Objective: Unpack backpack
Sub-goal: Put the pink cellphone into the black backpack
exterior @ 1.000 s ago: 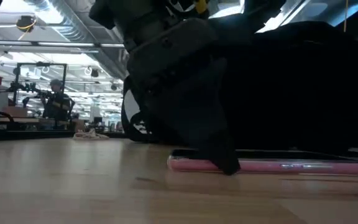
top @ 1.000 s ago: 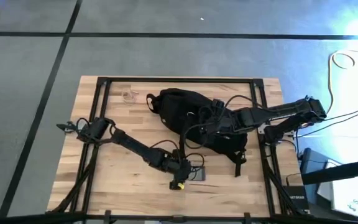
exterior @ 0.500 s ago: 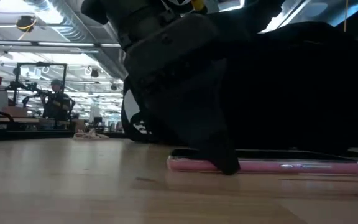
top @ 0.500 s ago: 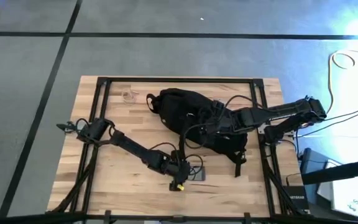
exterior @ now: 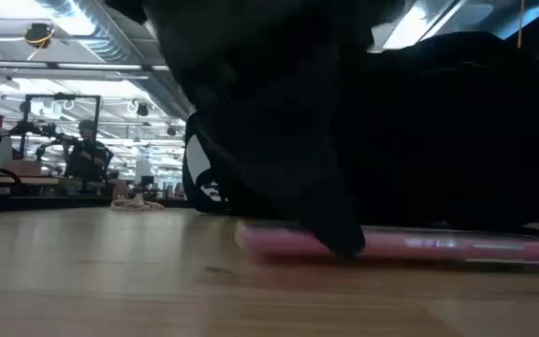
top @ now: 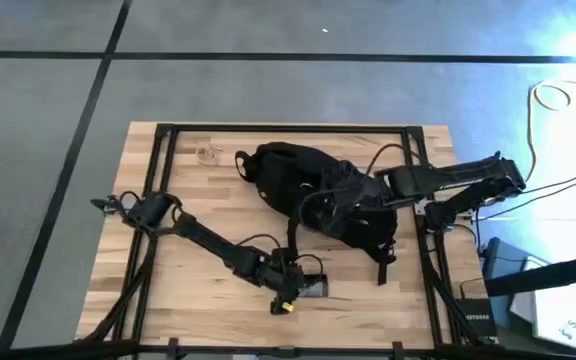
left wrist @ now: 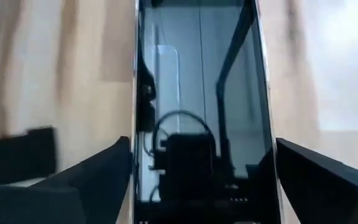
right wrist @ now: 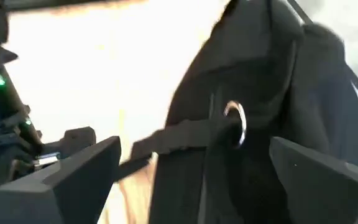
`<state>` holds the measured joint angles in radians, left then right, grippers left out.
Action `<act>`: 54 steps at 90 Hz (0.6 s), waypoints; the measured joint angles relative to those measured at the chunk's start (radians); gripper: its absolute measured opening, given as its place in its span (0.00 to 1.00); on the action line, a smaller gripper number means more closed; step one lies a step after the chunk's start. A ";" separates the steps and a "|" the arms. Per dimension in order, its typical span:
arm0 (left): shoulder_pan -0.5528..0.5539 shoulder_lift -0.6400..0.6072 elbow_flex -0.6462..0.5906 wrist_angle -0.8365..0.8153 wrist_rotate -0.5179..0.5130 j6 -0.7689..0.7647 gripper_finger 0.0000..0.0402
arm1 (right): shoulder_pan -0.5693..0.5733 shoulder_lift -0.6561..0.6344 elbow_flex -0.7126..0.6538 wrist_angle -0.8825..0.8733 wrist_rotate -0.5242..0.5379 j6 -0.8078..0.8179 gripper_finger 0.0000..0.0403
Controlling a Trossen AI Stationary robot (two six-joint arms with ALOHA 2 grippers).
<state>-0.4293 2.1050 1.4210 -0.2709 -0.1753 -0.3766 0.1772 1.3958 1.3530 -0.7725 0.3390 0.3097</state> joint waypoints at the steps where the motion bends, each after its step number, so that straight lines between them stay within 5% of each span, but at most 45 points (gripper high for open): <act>1: -0.001 -0.004 0.000 0.001 0.001 -0.001 0.85 | 0.000 -0.001 0.004 0.000 -0.003 0.000 0.97; 32: 0.000 -0.164 0.001 -0.049 -0.023 0.074 0.85 | 0.000 -0.041 0.166 -0.097 -0.202 -0.033 0.97; 54: 0.000 -0.275 0.004 -0.107 -0.157 0.205 0.85 | 0.013 -0.047 0.298 -0.174 -0.282 -0.040 0.97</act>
<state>-0.4294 1.8302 1.4246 -0.3784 -0.3321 -0.1716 0.1899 1.3491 1.6511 -0.9470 0.0566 0.2700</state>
